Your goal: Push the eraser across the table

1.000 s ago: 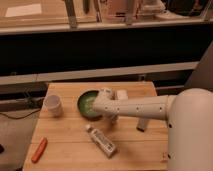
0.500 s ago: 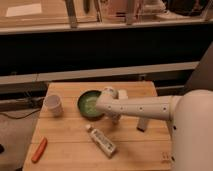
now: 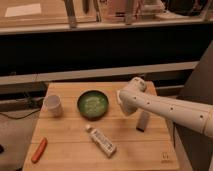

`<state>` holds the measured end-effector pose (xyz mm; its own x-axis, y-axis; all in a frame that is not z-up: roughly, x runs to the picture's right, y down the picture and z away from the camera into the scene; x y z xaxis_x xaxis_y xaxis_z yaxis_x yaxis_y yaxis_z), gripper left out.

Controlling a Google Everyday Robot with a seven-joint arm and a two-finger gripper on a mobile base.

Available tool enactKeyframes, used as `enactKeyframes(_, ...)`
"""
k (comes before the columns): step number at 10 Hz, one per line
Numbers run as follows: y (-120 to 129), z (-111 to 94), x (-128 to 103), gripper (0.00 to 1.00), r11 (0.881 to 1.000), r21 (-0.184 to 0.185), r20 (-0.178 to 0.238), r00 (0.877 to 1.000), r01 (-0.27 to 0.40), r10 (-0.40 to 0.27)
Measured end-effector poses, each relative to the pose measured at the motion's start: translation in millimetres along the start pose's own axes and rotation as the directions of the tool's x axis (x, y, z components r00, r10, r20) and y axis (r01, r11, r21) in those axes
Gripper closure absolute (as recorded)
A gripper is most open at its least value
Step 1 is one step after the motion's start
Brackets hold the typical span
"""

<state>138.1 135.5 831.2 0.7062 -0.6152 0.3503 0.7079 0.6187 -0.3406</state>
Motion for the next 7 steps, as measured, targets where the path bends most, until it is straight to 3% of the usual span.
enactKeyframes(4, 31, 26, -3, 1.00, 0.998, -0.038, 0.061, 0.997, -0.048, 0.050)
enactKeyframes(7, 63, 23, -7, 1.00, 0.994, -0.068, 0.067, 0.994, -0.081, 0.086)
